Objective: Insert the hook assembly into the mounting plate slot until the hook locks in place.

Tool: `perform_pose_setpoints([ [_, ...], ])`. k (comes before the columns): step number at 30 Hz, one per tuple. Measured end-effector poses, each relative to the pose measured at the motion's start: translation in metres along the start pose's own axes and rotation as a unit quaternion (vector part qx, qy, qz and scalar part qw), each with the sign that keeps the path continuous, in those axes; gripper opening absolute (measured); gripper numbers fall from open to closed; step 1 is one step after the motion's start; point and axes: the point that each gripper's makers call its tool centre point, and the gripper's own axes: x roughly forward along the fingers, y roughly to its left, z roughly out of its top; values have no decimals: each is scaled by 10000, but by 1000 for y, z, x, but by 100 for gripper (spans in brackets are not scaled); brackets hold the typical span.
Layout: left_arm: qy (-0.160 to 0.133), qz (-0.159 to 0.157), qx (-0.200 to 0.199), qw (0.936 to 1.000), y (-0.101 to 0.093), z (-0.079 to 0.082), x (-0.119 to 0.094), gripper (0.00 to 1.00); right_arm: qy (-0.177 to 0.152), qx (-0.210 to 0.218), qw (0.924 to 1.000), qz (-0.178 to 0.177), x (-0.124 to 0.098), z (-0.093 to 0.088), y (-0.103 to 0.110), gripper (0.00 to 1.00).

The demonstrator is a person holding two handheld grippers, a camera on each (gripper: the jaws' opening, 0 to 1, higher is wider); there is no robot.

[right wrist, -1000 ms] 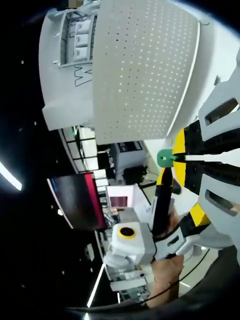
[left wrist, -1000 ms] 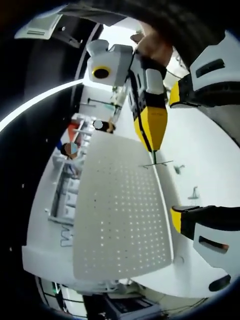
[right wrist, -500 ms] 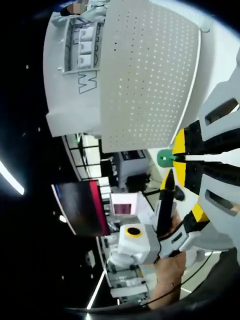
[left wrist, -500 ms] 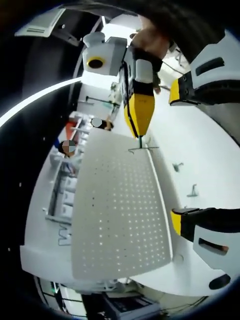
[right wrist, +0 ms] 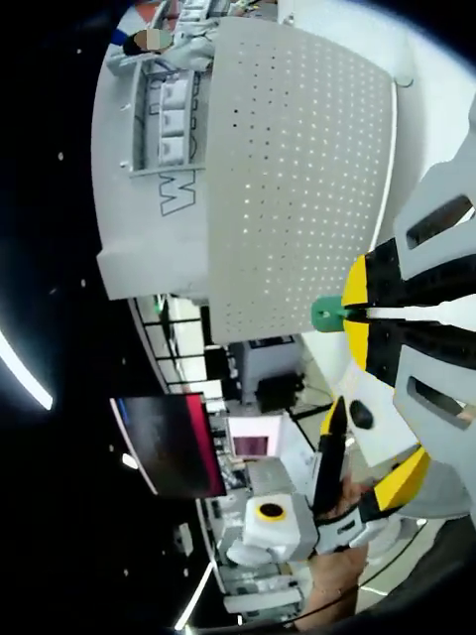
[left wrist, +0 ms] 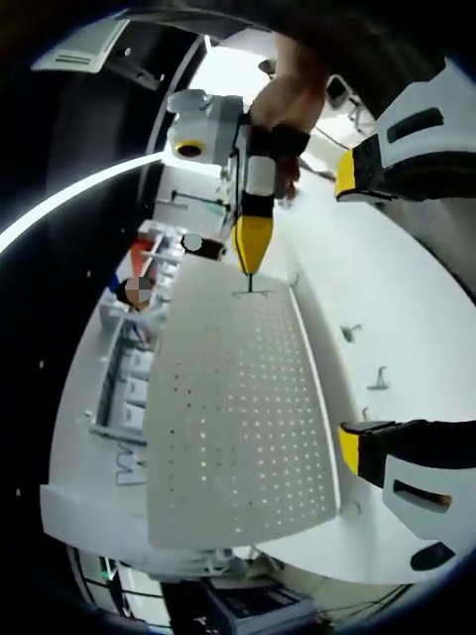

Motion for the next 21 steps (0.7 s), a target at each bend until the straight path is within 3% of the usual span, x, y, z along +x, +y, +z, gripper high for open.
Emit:
perform_pose_setpoints([
  [12,1,-71,91,9999,1,10,-7,100,-124,-78,9984,-546,9,13,-37,0],
  [21,-23,-40,69,10000,15,12,-9,100,-133,-140,9959,-887,23,15,-64,0],
])
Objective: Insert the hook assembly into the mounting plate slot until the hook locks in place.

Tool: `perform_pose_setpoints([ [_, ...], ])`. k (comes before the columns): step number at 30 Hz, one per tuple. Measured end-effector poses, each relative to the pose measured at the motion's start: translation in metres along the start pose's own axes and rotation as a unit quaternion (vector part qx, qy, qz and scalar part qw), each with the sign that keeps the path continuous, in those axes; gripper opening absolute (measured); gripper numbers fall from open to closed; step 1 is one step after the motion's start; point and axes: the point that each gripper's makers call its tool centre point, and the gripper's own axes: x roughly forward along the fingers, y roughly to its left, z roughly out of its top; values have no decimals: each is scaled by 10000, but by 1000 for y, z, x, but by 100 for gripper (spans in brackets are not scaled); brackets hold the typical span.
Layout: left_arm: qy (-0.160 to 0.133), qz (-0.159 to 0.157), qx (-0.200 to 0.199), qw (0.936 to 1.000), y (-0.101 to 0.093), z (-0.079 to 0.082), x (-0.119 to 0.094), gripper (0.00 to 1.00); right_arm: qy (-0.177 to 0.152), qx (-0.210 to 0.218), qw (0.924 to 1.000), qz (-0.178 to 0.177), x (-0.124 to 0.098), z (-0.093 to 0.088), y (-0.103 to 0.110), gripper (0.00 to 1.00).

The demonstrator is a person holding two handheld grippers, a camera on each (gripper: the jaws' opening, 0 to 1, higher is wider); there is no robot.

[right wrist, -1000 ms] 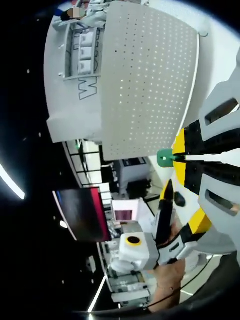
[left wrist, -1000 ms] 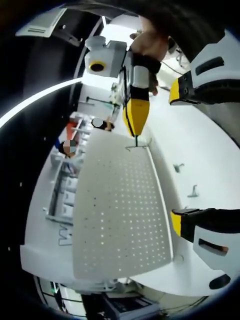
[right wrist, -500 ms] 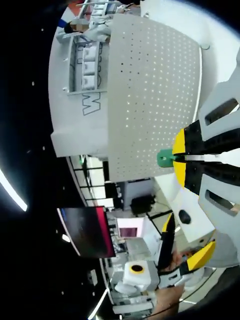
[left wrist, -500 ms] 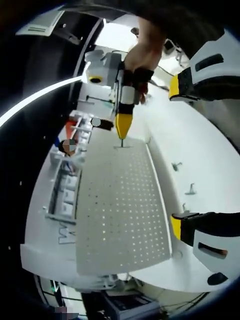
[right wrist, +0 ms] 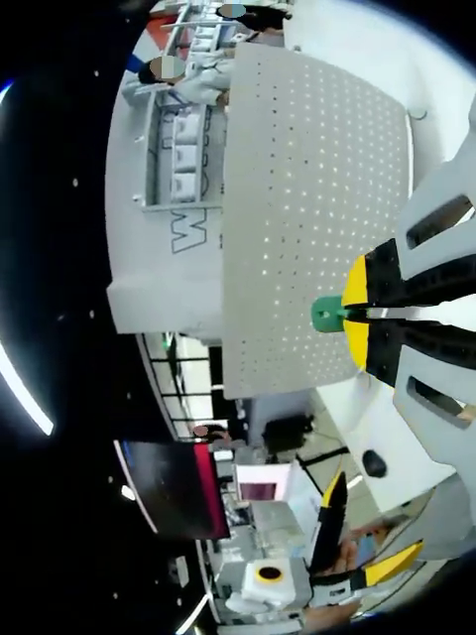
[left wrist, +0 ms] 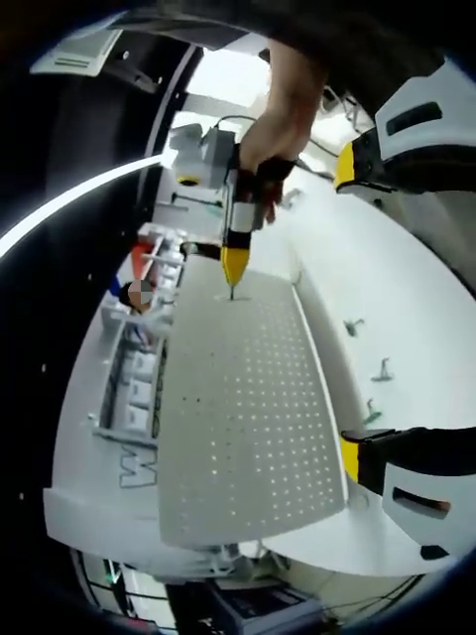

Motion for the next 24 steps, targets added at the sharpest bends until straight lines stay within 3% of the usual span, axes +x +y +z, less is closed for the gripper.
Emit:
perform_pose_setpoints([
  [12,73,53,-43,10000,19,-5,-1,100,-51,-72,9984,-564,28,1,-38,0],
  [24,128,207,-159,9996,41,-9,-3,100,-347,-219,9950,-915,62,28,-74,0],
])
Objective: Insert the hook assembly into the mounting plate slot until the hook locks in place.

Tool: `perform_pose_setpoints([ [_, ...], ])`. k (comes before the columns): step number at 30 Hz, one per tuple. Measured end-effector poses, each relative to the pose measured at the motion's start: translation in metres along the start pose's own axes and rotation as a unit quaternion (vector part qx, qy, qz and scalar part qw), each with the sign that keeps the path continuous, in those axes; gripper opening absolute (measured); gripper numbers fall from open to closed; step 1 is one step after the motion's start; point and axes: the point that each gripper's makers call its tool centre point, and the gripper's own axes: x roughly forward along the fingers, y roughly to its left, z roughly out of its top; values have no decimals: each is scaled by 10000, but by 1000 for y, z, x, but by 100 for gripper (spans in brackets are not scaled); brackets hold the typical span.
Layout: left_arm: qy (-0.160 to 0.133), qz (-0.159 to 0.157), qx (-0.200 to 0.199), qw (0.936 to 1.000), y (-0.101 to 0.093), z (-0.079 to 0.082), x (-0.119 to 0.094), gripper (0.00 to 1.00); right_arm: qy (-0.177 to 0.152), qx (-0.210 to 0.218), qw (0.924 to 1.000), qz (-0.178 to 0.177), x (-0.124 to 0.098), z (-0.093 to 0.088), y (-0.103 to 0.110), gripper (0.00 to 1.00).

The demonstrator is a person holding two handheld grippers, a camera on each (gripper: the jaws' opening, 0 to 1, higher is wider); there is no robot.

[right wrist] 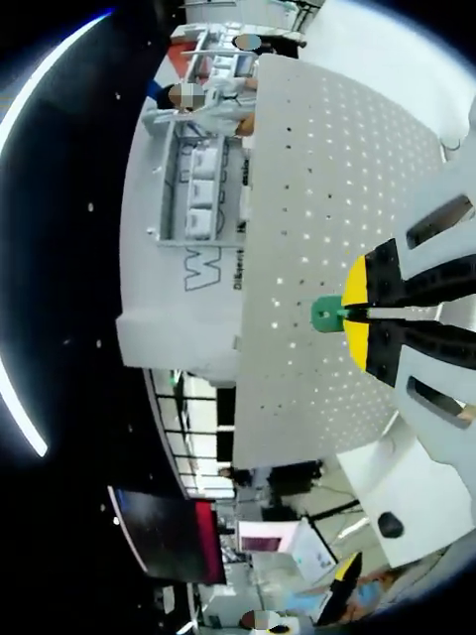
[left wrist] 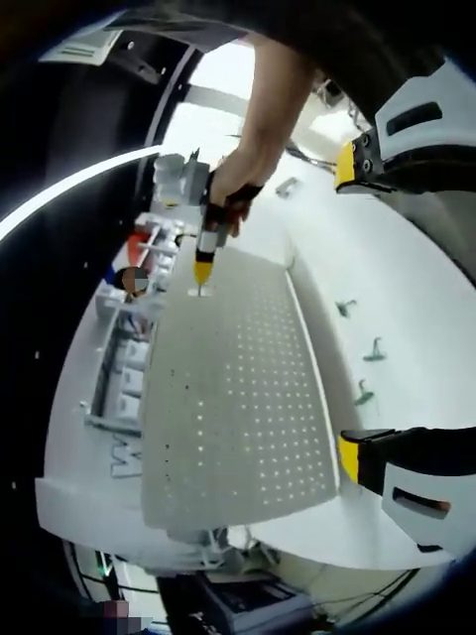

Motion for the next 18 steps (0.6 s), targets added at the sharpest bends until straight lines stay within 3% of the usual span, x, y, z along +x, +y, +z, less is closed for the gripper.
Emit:
perform_pose_setpoints([
  [18,-4,284,-50,9996,32,5,-5,100,-450,186,9972,-560,41,15,-21,0],
])
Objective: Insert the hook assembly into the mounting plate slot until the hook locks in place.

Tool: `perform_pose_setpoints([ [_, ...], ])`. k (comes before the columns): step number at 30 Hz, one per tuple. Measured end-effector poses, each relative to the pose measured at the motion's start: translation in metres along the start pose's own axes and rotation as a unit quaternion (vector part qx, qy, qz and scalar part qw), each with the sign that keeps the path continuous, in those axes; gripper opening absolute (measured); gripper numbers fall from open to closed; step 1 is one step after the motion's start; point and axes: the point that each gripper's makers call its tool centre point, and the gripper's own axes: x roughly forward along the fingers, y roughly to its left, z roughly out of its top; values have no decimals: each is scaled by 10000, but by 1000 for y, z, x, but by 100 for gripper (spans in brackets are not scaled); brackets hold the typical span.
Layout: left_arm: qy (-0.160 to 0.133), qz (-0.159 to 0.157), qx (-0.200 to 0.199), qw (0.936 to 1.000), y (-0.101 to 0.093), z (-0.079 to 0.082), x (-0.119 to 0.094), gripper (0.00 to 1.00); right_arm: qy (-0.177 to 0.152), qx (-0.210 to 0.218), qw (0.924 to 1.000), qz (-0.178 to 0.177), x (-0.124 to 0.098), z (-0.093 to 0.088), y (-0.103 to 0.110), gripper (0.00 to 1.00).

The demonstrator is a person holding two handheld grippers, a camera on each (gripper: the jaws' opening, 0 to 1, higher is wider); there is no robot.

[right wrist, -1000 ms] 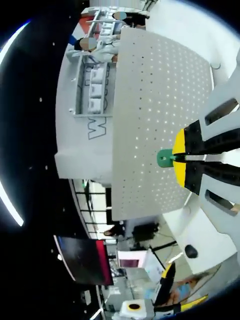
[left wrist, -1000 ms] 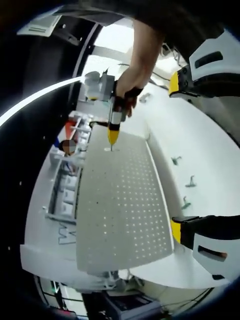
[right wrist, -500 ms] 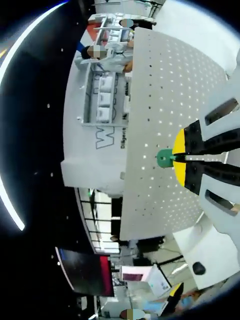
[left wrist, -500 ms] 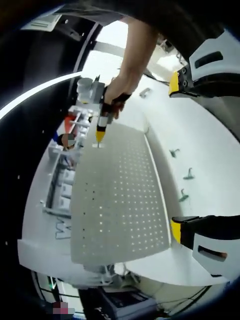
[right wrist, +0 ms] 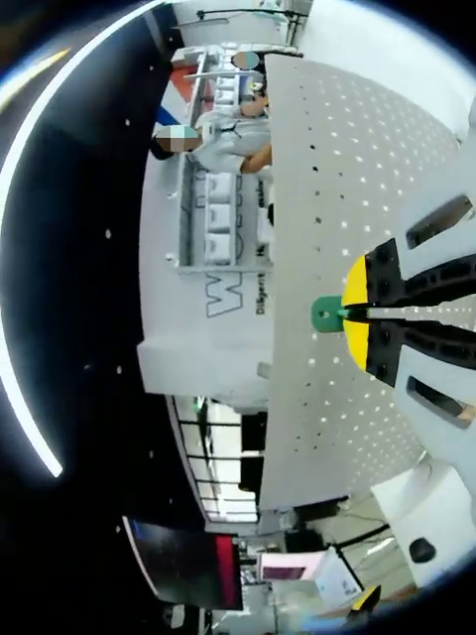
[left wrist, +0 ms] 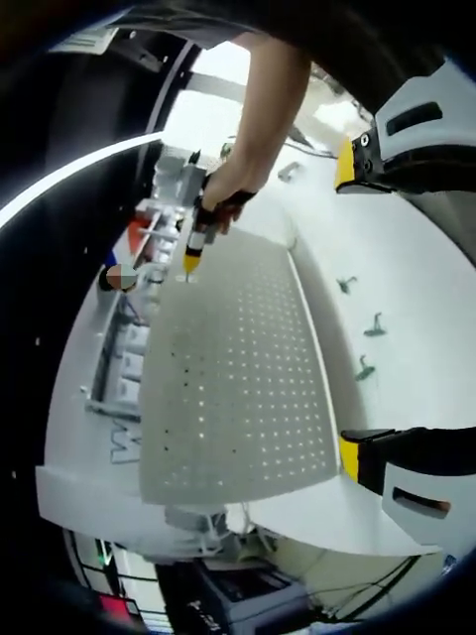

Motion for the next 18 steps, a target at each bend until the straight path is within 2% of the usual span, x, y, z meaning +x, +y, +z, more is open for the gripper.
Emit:
perform_pose_setpoints([
  [18,-8,-12,-23,10000,-1,3,4,100,-131,-18,9997,-216,18,7,-19,0],
])
